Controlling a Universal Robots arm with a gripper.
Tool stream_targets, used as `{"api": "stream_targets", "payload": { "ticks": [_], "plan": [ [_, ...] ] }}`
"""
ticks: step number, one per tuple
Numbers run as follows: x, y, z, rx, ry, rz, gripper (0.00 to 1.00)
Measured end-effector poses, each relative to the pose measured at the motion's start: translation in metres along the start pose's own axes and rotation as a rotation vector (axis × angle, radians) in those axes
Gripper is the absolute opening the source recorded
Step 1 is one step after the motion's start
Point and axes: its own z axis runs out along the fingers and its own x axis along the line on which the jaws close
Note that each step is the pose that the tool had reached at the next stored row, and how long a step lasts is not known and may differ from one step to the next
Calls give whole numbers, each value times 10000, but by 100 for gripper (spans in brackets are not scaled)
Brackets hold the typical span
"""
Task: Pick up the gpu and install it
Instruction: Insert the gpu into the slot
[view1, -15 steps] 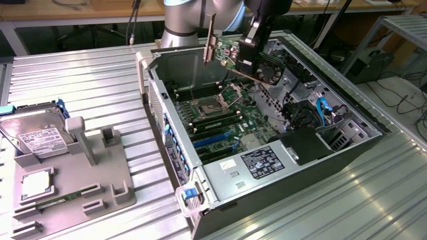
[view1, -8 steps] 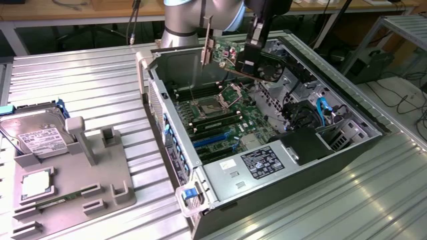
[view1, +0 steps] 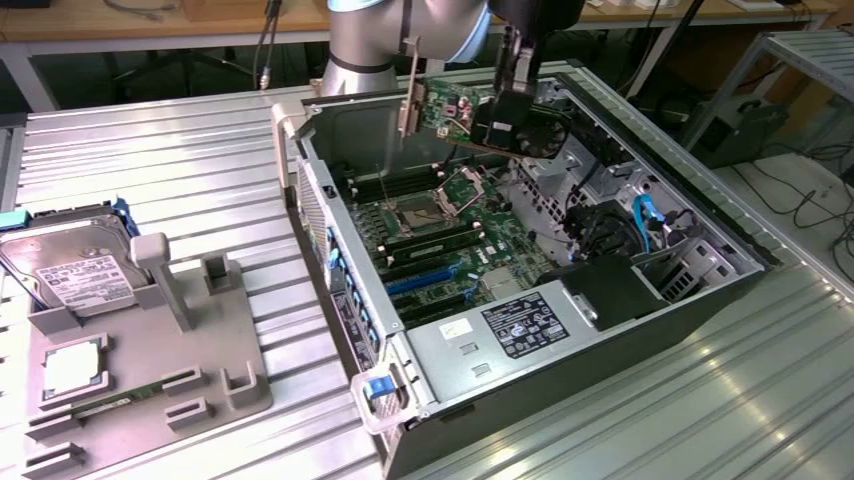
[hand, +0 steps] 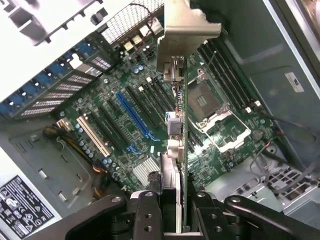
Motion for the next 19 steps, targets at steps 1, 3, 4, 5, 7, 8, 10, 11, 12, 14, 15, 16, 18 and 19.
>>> {"api": "stream_targets", "payload": {
  "ticks": [1, 3, 4, 5, 7, 8, 10, 11, 12, 14, 15, 16, 18, 19],
  "plan": [
    [0, 0, 0, -5, -10, -189, 28],
    [0, 0, 0, -15, -30, -554, 28],
    [0, 0, 0, -24, -47, -875, 28],
    [0, 0, 0, -28, -56, -1044, 28],
    [0, 0, 0, -38, -76, -1419, 28],
    [0, 0, 0, -42, -84, -1583, 28],
    [0, 0, 0, -52, -104, -1953, 28],
    [0, 0, 0, -57, -113, -2137, 28],
    [0, 0, 0, -62, -123, -2322, 28],
    [0, 0, 0, -72, -142, -2686, 28],
    [0, 0, 0, -77, -152, -2872, 28],
    [0, 0, 0, -82, -162, -3056, 28],
    [0, 0, 0, -91, -182, -3427, 28],
    [0, 0, 0, -97, -192, -3611, 28]
  ]
}}
